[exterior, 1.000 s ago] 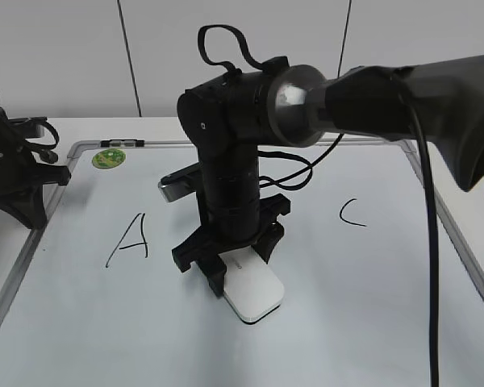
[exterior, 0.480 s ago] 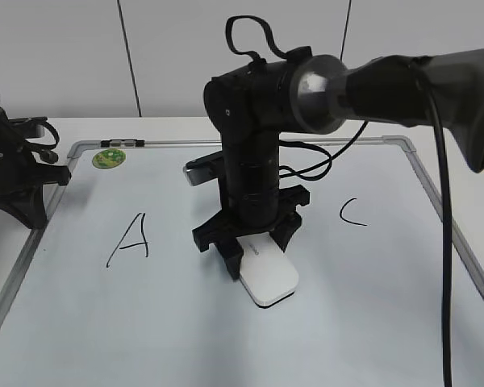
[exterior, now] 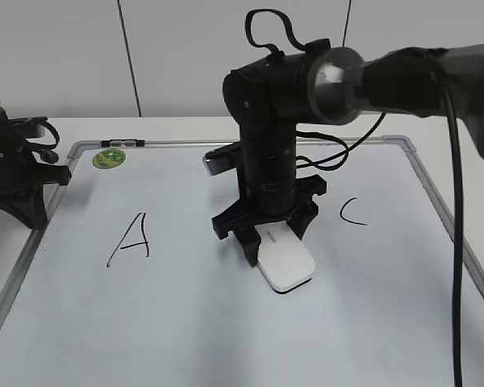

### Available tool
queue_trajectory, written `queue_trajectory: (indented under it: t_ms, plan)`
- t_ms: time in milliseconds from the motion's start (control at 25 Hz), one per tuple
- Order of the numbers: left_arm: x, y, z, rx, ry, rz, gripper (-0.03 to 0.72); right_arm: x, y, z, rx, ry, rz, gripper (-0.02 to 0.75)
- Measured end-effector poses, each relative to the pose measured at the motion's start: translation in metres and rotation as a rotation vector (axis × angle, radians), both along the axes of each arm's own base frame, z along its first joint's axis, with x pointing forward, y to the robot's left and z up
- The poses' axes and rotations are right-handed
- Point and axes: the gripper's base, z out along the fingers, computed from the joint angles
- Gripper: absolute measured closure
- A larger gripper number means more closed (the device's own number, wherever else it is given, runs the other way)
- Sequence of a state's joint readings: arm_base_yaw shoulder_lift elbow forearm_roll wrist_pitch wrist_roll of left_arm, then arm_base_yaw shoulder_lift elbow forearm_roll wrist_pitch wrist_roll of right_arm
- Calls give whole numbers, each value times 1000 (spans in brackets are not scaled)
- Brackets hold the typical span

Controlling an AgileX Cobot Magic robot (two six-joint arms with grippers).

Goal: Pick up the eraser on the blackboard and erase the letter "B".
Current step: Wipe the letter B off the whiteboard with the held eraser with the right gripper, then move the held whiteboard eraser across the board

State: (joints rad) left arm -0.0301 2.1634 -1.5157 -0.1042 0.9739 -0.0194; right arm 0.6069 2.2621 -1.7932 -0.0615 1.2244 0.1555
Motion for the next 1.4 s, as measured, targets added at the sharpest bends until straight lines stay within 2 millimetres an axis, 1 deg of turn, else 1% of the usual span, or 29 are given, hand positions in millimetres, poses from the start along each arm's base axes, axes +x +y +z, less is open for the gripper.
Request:
queue_trajectory:
  t_ms: [80,160,240,360,480,600,720,800,880,1000,1160,1280,1400]
  plan:
    - [0,0,0,0,0,0,673,5,-9,4,-19,-21,-6,219]
    - [0,0,0,0,0,0,673,12,-22,7,-33,-38,-29,219]
    - [0,0,0,0,0,0,673,19,-38,19,-32,-64,-61,219]
    - [0,0,0,0,0,0,673,25,-70,42,-23,-103,-126,219]
    - [0,0,0,0,0,0,673,24,-104,54,-35,-108,-191,219]
    - [0,0,0,1,0,0,673,14,-134,57,-51,-82,-251,219]
    - [0,0,0,2,0,-1,673,-3,-165,61,-55,-48,-324,219]
    - [0,0,0,2,0,-1,673,-12,-181,63,-50,-29,-365,219]
    - [0,0,0,2,0,-1,673,-22,-194,58,-33,2,-398,219]
    - [0,0,0,2,2,-1,673,-26,-205,51,11,32,-418,219]
    - [0,0,0,2,2,-1,673,-22,-212,49,61,8,-422,219]
    - [0,0,0,2,2,-1,673,-18,-217,38,56,25,-436,219]
    - [0,0,0,2,2,-1,673,-13,-218,24,54,31,-438,219]
